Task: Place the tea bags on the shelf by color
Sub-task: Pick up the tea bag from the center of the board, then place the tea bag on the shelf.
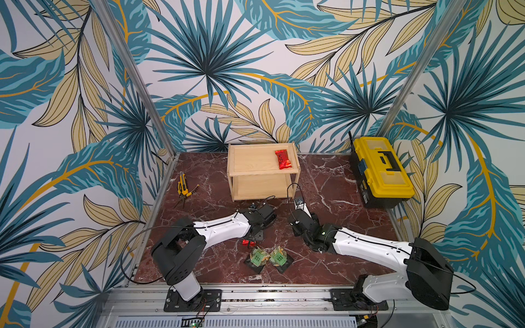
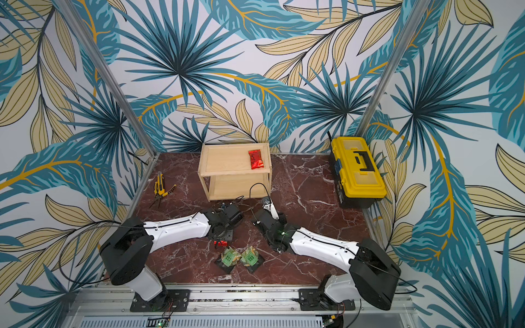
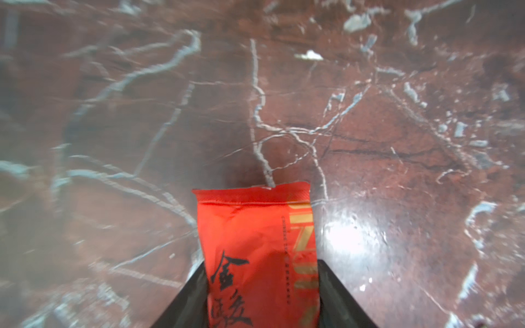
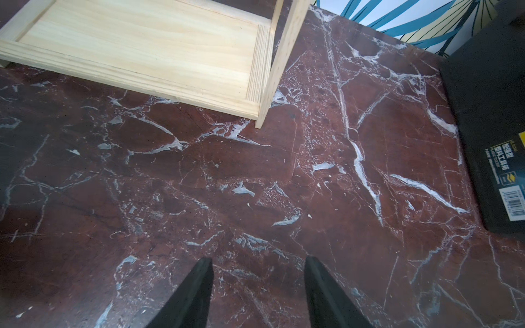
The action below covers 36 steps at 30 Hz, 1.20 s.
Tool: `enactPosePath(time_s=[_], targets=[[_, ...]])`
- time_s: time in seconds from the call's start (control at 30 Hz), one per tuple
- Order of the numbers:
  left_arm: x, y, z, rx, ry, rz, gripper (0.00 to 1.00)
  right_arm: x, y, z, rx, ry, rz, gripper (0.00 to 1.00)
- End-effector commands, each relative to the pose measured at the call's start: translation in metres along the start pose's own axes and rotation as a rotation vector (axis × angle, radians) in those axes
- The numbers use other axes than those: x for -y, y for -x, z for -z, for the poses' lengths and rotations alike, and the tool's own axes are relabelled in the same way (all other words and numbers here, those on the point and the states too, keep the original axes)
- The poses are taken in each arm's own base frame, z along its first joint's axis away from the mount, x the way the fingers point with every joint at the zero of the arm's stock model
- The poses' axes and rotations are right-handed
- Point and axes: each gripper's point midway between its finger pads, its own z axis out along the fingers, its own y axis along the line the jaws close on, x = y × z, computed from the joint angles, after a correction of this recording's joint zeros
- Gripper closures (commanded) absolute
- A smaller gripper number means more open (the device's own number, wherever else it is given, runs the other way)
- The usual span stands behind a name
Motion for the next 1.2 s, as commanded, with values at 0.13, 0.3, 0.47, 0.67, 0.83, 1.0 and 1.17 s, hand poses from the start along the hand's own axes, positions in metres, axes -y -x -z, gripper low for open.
enactPosePath(time_s=[0.13, 0.3, 0.47, 0.67, 0.83, 1.0, 1.17], targets=[[0.002, 0.049, 0.083, 0.13, -0.064, -0.003, 0.44, 0.018, 0.003, -0.002, 0.031, -0.101, 0.033, 0.43], [-0.005, 0.089, 0.134, 0.229, -0.042, -0.029, 0.44, 0.019, 0.001, -0.003, 0.028, -0.111, 0.034, 0.43], [-0.01, 0.14, 0.17, 0.377, -0.069, -0.012, 0.44, 0.015, 0.01, -0.004, 0.058, -0.1, 0.014, 0.43], [-0.03, 0.205, 0.179, 0.441, -0.018, 0.016, 0.43, 0.013, 0.017, -0.003, 0.069, -0.094, 0.02, 0.43], [-0.038, 0.249, 0.165, 0.448, -0.013, 0.038, 0.43, 0.009, 0.022, -0.004, 0.079, -0.086, 0.023, 0.43], [-0.045, 0.284, 0.15, 0.454, 0.014, 0.046, 0.43, 0.0, 0.022, -0.009, 0.07, -0.065, 0.026, 0.43], [-0.041, 0.301, 0.133, 0.44, 0.012, 0.041, 0.43, -0.004, 0.019, -0.014, 0.058, -0.06, 0.038, 0.43]])
